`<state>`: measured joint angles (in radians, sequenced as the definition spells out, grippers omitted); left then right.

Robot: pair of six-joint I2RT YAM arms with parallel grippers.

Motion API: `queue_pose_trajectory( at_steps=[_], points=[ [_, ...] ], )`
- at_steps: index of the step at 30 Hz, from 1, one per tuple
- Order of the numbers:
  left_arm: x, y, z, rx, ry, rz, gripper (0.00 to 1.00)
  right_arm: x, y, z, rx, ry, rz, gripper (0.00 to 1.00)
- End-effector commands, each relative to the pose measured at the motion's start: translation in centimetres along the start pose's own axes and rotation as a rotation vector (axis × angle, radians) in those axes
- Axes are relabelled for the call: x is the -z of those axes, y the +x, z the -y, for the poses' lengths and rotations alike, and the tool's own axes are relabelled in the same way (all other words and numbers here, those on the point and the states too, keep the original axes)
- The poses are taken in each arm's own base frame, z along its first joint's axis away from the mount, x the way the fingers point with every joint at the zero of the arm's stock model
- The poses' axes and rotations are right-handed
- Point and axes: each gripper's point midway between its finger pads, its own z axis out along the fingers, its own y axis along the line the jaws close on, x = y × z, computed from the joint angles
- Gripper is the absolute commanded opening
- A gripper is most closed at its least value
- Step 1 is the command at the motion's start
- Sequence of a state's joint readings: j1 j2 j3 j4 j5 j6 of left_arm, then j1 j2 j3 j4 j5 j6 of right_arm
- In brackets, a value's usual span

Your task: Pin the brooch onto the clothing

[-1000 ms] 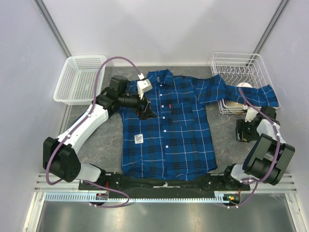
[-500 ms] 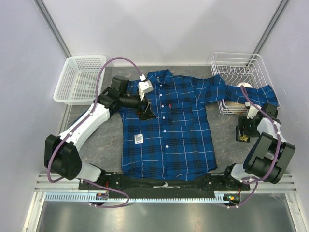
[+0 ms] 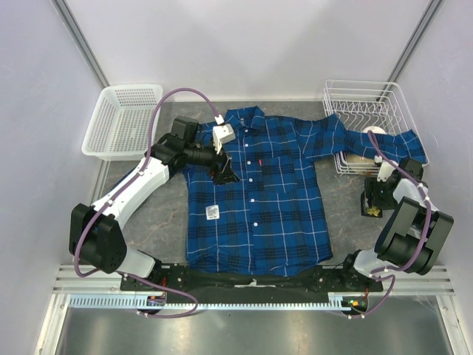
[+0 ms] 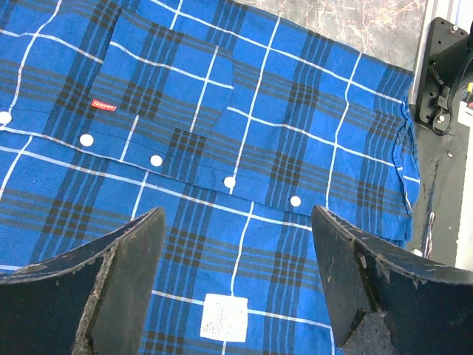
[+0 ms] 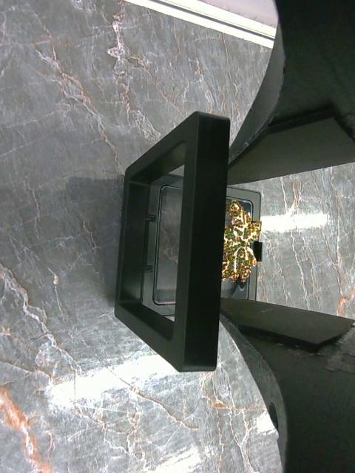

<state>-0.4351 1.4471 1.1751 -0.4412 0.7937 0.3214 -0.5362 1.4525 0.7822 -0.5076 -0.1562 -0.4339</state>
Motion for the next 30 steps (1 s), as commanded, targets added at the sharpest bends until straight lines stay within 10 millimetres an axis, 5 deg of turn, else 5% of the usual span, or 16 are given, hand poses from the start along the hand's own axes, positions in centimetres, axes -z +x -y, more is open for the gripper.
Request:
queue_pose_trajectory(
  at_steps=[1, 13, 30],
  points=[
    [0.0, -1.4, 0.0, -0.058, 0.02, 0.026, 0.86, -0.6, 0.1, 0.3, 0.005, 0.018, -0.01, 0.69],
    [0.0, -1.6, -0.3, -0.061, 0.005, 0.025, 0.86, -0.7, 0.7, 0.1, 0.006, 0.015, -0.02, 0.57],
    [0.1, -1.5, -0.3, -0.058, 0.001, 0.023, 0.86, 1.3, -1.3, -0.7, 0.006, -0.028, 0.053, 0.49]
  ],
)
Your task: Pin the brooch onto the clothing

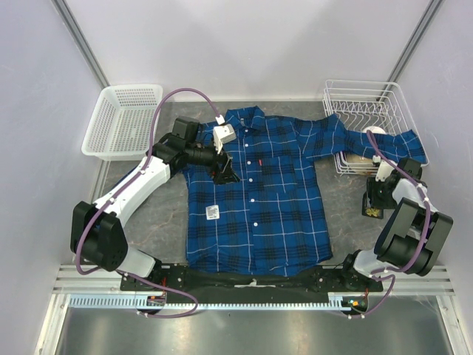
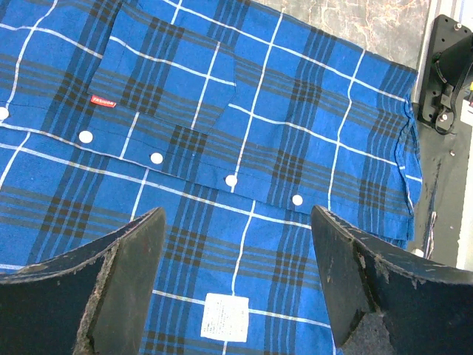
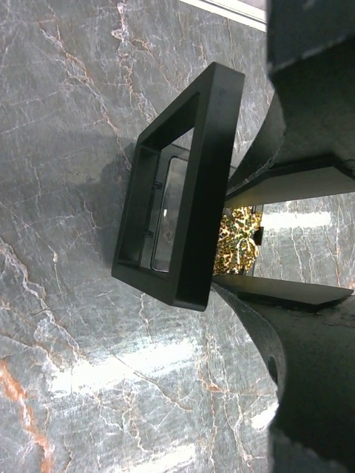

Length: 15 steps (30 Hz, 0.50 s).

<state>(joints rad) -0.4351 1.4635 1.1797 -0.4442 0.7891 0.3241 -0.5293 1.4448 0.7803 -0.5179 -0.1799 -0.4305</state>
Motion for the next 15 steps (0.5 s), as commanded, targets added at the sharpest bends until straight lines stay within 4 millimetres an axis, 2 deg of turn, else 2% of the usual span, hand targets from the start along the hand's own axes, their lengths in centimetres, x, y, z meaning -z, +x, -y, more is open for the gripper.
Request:
queue_pose_trajectory(
  at_steps=[1, 11, 13, 15],
  points=[
    [0.35, -1.84, 0.06, -0.067, 0.003, 0.034, 0.86, 1.25, -1.36, -0.15, 0.004, -0.005, 0.05, 0.45],
    [0.45, -1.99, -0.02, -0.074, -0.001, 0.037, 0.86, 1.21, -1.64, -0.14, -0.004, -0.014, 0.048, 0.41],
    [0.4, -1.92, -0.05, -0.073, 0.0, 0.036, 0.86, 1.16, -1.63, -0.01, -0.006, -0.007, 0.043, 0.5],
    [0.43, -1.97, -0.01, -0.076, 0.001, 0.038, 0.86, 1.0, -1.49, 0.01, -0.008, -0.008, 0.035, 0.54]
  ],
)
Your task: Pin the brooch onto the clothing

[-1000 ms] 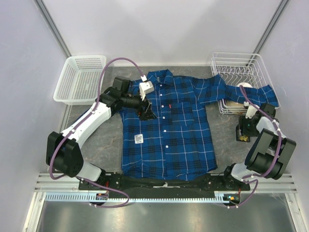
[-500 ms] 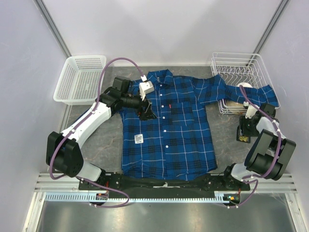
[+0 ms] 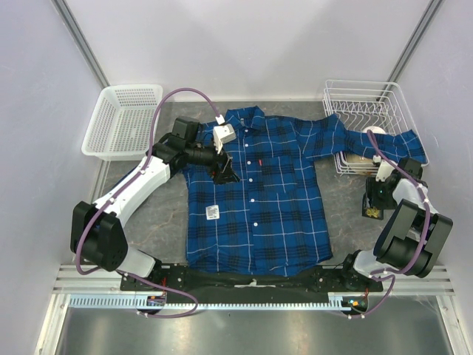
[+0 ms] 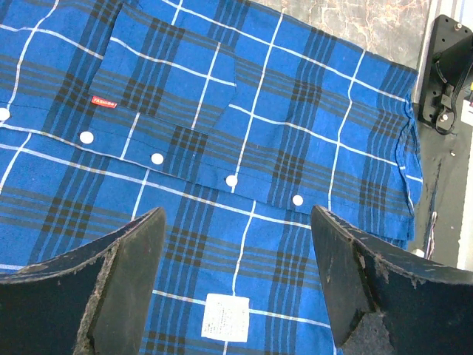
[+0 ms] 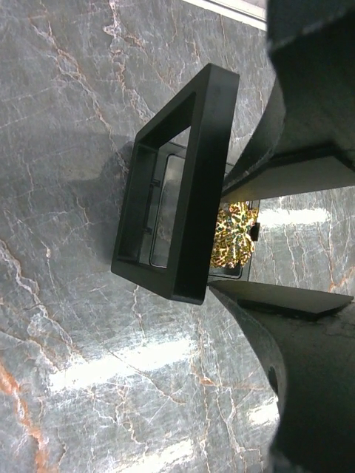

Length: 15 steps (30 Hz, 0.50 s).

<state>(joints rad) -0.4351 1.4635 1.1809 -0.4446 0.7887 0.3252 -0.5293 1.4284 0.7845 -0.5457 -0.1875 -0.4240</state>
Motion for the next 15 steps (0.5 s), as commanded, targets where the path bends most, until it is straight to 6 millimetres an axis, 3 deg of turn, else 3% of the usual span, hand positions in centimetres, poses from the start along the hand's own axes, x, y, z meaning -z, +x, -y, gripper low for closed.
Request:
queue_pose_trajectory(
  at_steps=[1, 15],
  points=[
    [0.4, -1.9, 0.0, -0.073, 0.0, 0.036, 0.86, 0.4, -1.5, 0.3, 0.001, 0.0, 0.034, 0.55],
    [0.5, -1.8, -0.1, -0.082, -0.007, 0.027, 0.86, -2.0, -0.1, 0.0, -0.004, -0.038, -0.025, 0.54]
  ],
)
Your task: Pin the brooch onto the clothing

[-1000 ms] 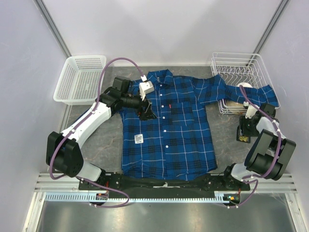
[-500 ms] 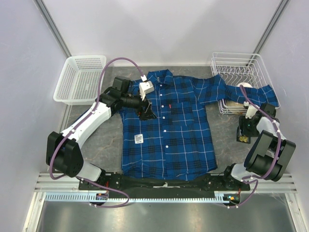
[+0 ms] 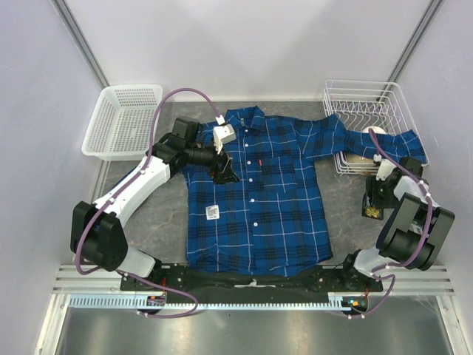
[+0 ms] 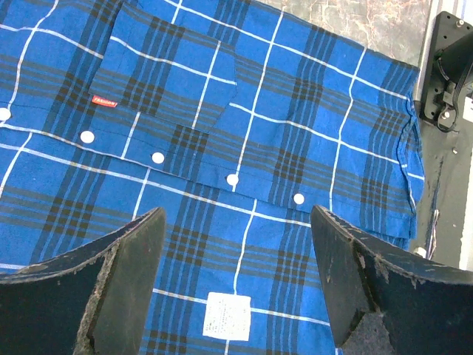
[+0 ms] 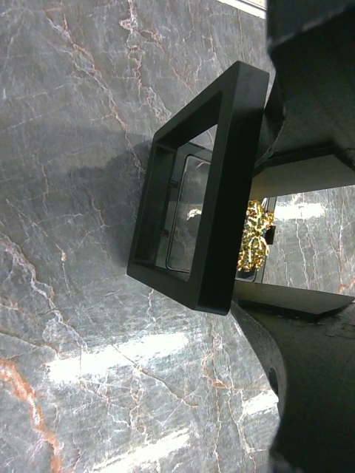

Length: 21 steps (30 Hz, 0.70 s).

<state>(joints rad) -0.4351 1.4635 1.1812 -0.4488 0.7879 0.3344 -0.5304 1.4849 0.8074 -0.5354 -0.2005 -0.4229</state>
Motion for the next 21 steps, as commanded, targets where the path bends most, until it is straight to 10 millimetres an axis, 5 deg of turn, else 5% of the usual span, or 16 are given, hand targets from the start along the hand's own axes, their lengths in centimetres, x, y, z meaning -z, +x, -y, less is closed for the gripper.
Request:
queue_pose_trajectory(
  at_steps=[1, 16, 19, 21],
  points=[
    [0.5, -1.8, -0.1, -0.077, -0.007, 0.028, 0.86, -1.2, 0.3, -0.1, 0.001, -0.02, -0.016, 0.54],
    [0.4, -1.7, -0.4, -0.084, -0.008, 0.025, 0.86, 0.7, -1.1, -0.3, -0.003, -0.018, 0.038, 0.37],
    [0.4, -1.8, -0.5, -0.082, -0.005, 0.028, 0.86, 1.5, -1.9, -0.5, -0.005, -0.023, 0.065, 0.38],
    [0.3, -1.8, -0.5, -0.08, -0.003, 0.026, 0.86, 2.2, -2.4, -0.6, 0.001, -0.023, 0.084, 0.48]
  ],
)
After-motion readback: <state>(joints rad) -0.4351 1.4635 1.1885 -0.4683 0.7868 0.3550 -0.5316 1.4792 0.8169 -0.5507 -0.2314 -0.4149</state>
